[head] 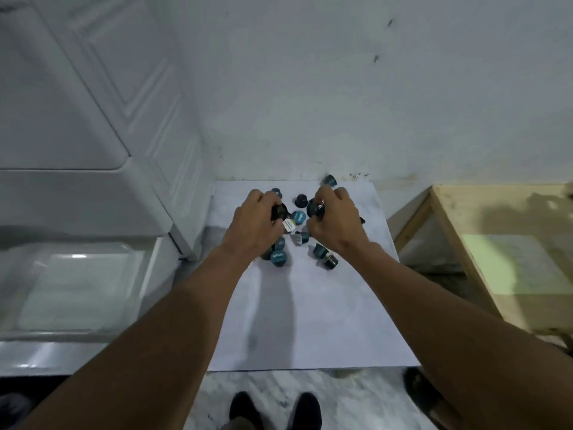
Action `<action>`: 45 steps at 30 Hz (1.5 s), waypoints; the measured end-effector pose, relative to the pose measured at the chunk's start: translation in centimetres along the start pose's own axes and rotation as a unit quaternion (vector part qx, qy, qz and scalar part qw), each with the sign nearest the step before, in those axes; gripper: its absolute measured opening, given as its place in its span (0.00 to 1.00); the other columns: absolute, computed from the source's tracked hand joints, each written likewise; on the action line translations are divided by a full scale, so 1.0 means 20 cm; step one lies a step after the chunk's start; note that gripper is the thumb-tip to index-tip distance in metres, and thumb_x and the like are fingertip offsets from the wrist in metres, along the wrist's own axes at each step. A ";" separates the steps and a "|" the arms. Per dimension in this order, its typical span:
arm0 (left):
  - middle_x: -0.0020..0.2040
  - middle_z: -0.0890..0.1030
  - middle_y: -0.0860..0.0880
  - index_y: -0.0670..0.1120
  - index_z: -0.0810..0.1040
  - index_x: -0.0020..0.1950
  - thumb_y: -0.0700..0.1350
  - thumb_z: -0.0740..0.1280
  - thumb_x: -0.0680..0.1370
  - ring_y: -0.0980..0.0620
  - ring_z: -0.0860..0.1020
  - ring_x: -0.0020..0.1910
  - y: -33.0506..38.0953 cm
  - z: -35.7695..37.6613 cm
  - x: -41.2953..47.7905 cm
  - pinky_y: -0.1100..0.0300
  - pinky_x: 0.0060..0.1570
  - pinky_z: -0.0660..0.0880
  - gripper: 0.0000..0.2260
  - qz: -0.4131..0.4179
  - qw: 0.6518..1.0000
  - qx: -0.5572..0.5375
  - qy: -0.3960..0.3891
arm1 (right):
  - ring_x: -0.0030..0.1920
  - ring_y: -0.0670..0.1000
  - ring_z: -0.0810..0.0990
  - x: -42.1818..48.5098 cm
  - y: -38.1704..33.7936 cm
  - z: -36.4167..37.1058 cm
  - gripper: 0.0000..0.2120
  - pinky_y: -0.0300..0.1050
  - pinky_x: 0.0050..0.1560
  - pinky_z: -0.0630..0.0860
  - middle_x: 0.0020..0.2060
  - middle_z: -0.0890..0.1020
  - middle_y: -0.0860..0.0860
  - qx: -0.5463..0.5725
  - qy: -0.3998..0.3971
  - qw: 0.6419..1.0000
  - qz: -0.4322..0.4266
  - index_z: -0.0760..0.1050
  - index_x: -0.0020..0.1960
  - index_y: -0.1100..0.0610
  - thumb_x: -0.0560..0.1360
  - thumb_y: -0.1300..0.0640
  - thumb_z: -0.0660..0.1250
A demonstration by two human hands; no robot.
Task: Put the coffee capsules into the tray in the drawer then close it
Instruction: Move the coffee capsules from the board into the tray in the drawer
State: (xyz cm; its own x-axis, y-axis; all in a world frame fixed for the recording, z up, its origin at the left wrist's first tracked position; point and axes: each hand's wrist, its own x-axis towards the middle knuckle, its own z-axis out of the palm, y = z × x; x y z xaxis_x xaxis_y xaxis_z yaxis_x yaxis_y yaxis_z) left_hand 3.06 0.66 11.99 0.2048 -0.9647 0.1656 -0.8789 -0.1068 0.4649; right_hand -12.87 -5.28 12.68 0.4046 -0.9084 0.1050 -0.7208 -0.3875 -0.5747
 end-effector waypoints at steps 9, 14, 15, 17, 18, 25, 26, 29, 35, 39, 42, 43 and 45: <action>0.50 0.74 0.46 0.50 0.74 0.60 0.45 0.66 0.73 0.45 0.74 0.47 -0.02 -0.40 -0.14 0.56 0.47 0.69 0.15 -0.005 0.994 -0.054 0.099 | 0.45 0.57 0.72 -0.08 -0.42 -0.11 0.17 0.44 0.41 0.67 0.44 0.75 0.56 0.028 0.068 0.993 -0.092 0.72 0.58 0.57 0.69 0.63 0.65; 0.40 0.79 0.50 0.50 0.69 0.45 0.47 0.67 0.71 0.49 0.77 0.40 -0.18 -0.56 -0.35 0.55 0.40 0.73 0.08 0.006 0.990 -0.059 0.127 | 0.40 0.55 0.70 -0.22 -0.64 0.01 0.13 0.42 0.33 0.63 0.41 0.72 0.55 0.053 0.081 0.992 -0.079 0.65 0.47 0.56 0.68 0.62 0.67; 0.39 0.80 0.51 0.50 0.69 0.44 0.48 0.67 0.70 0.49 0.78 0.40 -0.23 -0.58 -0.40 0.53 0.40 0.75 0.08 0.002 0.990 -0.067 0.128 | 0.40 0.55 0.70 -0.25 -0.68 0.05 0.11 0.42 0.32 0.62 0.39 0.73 0.55 0.050 0.084 0.992 -0.082 0.64 0.45 0.56 0.67 0.62 0.66; 0.37 0.80 0.51 0.49 0.69 0.41 0.47 0.68 0.69 0.49 0.78 0.38 -0.32 -0.64 -0.51 0.53 0.40 0.76 0.08 -0.007 0.988 -0.074 0.135 | 0.41 0.54 0.70 -0.31 -0.76 0.12 0.09 0.43 0.33 0.61 0.35 0.74 0.53 0.035 0.085 0.993 -0.077 0.65 0.40 0.57 0.68 0.62 0.65; 0.36 0.79 0.50 0.48 0.70 0.41 0.47 0.69 0.69 0.48 0.78 0.36 -0.36 -0.66 -0.56 0.54 0.38 0.75 0.08 -0.013 0.988 -0.073 0.136 | 0.40 0.55 0.71 -0.34 -0.81 0.16 0.08 0.43 0.33 0.62 0.35 0.75 0.53 0.024 0.078 0.994 -0.074 0.65 0.38 0.57 0.68 0.61 0.66; 0.48 0.81 0.46 0.47 0.75 0.60 0.44 0.71 0.70 0.47 0.79 0.45 -0.74 -0.85 -0.90 0.58 0.47 0.74 0.18 -0.071 0.990 -0.061 0.108 | 0.44 0.57 0.77 -0.50 -1.15 0.51 0.12 0.46 0.44 0.72 0.46 0.79 0.55 0.008 -0.009 0.991 -0.130 0.72 0.53 0.54 0.72 0.54 0.70; 0.52 0.80 0.44 0.47 0.75 0.63 0.43 0.70 0.71 0.47 0.79 0.48 -0.79 -0.87 -0.93 0.59 0.50 0.72 0.21 -0.084 0.990 -0.058 0.101 | 0.46 0.57 0.77 -0.51 -1.20 0.55 0.13 0.45 0.45 0.71 0.48 0.79 0.56 0.005 -0.027 0.989 -0.142 0.73 0.56 0.54 0.73 0.55 0.69; 0.54 0.77 0.42 0.48 0.76 0.64 0.43 0.70 0.70 0.46 0.77 0.51 -0.96 -0.92 -1.00 0.60 0.52 0.70 0.22 -0.136 0.985 -0.047 0.093 | 0.48 0.57 0.77 -0.49 -1.32 0.69 0.13 0.43 0.46 0.70 0.50 0.77 0.57 -0.002 -0.065 0.983 -0.172 0.74 0.58 0.56 0.73 0.57 0.69; 0.53 0.78 0.44 0.46 0.76 0.61 0.45 0.72 0.69 0.46 0.77 0.50 -1.22 -0.99 -1.06 0.55 0.52 0.75 0.20 -0.223 0.969 -0.012 0.107 | 0.46 0.56 0.76 -0.39 -1.49 0.94 0.13 0.44 0.44 0.70 0.46 0.80 0.57 -0.011 -0.127 0.966 -0.224 0.75 0.54 0.56 0.70 0.58 0.67; 0.53 0.79 0.44 0.45 0.78 0.59 0.45 0.68 0.74 0.47 0.77 0.49 -1.34 -1.02 -1.05 0.58 0.51 0.74 0.14 -0.283 0.953 -0.007 0.113 | 0.53 0.57 0.76 -0.31 -1.58 1.11 0.15 0.48 0.52 0.74 0.53 0.79 0.57 -0.013 -0.184 0.953 -0.239 0.74 0.58 0.55 0.71 0.59 0.66; 0.52 0.81 0.42 0.42 0.81 0.53 0.39 0.64 0.76 0.46 0.78 0.48 -1.43 -1.03 -1.02 0.56 0.51 0.76 0.09 -0.317 0.943 -0.008 0.100 | 0.54 0.58 0.77 -0.26 -1.63 1.21 0.18 0.46 0.53 0.72 0.56 0.79 0.57 -0.022 -0.225 0.948 -0.225 0.73 0.60 0.54 0.71 0.56 0.68; 0.50 0.82 0.42 0.42 0.81 0.51 0.38 0.64 0.75 0.46 0.79 0.47 -1.45 -1.03 -1.01 0.56 0.50 0.76 0.09 -0.325 0.941 -0.008 0.095 | 0.54 0.58 0.77 -0.25 -1.64 1.24 0.17 0.46 0.52 0.72 0.54 0.79 0.57 -0.023 -0.228 0.947 -0.223 0.74 0.59 0.55 0.71 0.56 0.69; 0.47 0.83 0.43 0.42 0.82 0.48 0.37 0.64 0.75 0.46 0.79 0.45 -1.47 -1.01 -0.99 0.57 0.47 0.76 0.07 -0.328 0.942 0.008 0.076 | 0.52 0.58 0.78 -0.25 -1.65 1.30 0.14 0.47 0.51 0.75 0.51 0.81 0.57 -0.015 -0.238 0.948 -0.211 0.77 0.55 0.57 0.70 0.58 0.69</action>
State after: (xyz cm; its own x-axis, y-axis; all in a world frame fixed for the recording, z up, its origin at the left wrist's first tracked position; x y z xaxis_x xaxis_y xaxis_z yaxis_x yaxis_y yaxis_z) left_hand 33.61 27.76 12.68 0.7635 -0.6451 -0.0297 -0.5482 -0.6717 0.4983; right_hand 23.45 16.10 10.07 0.8635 -0.5006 -0.0621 -0.4511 -0.7114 -0.5389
